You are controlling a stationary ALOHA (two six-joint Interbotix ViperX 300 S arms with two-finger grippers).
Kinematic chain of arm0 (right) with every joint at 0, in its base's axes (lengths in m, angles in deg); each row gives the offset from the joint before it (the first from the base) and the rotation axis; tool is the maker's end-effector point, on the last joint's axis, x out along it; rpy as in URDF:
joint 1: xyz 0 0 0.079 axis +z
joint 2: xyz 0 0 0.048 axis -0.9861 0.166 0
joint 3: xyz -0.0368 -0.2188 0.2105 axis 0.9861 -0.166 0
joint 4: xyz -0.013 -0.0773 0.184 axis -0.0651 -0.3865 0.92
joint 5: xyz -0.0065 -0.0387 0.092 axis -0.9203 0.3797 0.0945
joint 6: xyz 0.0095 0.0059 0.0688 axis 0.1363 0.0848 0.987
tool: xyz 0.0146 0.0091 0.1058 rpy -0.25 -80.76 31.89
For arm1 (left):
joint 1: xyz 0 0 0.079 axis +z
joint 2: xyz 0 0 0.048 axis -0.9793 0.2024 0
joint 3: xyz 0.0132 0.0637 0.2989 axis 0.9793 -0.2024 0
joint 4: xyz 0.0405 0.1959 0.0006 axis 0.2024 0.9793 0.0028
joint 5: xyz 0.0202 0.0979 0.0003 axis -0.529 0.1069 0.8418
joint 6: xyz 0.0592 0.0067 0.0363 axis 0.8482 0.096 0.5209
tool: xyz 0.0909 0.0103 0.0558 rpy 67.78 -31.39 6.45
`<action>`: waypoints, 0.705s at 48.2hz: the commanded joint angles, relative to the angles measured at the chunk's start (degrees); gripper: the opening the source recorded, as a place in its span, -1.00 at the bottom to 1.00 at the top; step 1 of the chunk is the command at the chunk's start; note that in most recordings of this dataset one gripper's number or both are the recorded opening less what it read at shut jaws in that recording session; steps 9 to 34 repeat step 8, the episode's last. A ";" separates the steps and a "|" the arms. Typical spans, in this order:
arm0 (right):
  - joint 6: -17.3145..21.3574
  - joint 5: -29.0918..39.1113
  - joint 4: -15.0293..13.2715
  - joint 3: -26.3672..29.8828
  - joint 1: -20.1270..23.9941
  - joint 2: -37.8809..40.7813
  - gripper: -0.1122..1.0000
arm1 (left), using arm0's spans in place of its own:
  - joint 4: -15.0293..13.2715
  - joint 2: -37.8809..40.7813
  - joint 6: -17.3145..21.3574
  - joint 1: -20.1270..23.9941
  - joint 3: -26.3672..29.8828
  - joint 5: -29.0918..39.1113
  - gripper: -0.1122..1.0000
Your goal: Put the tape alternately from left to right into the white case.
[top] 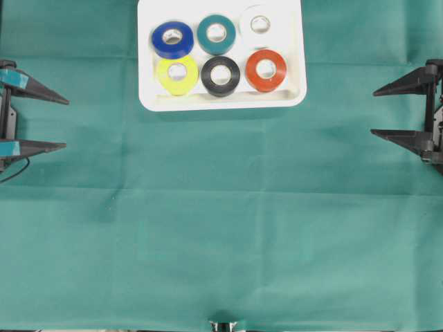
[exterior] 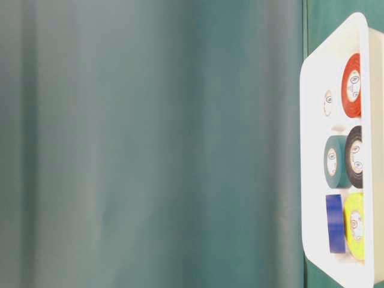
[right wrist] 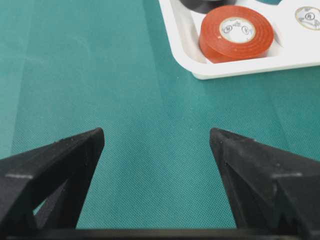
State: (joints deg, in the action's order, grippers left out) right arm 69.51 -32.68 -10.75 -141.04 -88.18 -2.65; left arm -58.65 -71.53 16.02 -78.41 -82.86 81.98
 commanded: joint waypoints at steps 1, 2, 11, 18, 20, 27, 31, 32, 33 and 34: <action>-0.18 -0.26 -0.09 0.09 0.00 -0.44 0.65 | 0.18 0.35 -0.09 0.09 0.53 -0.44 0.91; -0.09 -0.18 -0.18 -0.18 0.00 -0.70 0.65 | 0.18 0.35 -0.09 0.09 0.53 -0.53 0.91; -0.09 -0.09 -0.53 -0.53 0.00 -1.41 0.65 | 0.18 0.35 0.00 0.00 0.00 -1.14 0.91; -0.09 -0.09 -0.53 -0.53 0.00 -1.41 0.65 | 0.18 0.35 0.00 0.00 0.00 -1.14 0.91; -0.09 -0.09 -0.53 -0.53 0.00 -1.41 0.65 | 0.18 0.35 0.00 0.00 0.00 -1.14 0.91; -0.09 -0.09 -0.53 -0.53 0.00 -1.41 0.65 | 0.18 0.35 0.00 0.00 0.00 -1.14 0.91; -0.09 -0.09 -0.53 -0.53 0.00 -1.41 0.65 | 0.18 0.35 0.00 0.00 0.00 -1.14 0.91; -0.09 -0.09 -0.53 -0.53 0.00 -1.41 0.65 | 0.18 0.35 0.00 0.00 0.00 -1.14 0.91; -0.09 -0.09 -0.53 -0.53 0.00 -1.41 0.65 | 0.18 0.35 0.00 0.00 0.00 -1.14 0.91; -0.09 -0.09 -0.53 -0.53 0.00 -1.41 0.65 | 0.18 0.35 0.00 0.00 0.00 -1.14 0.91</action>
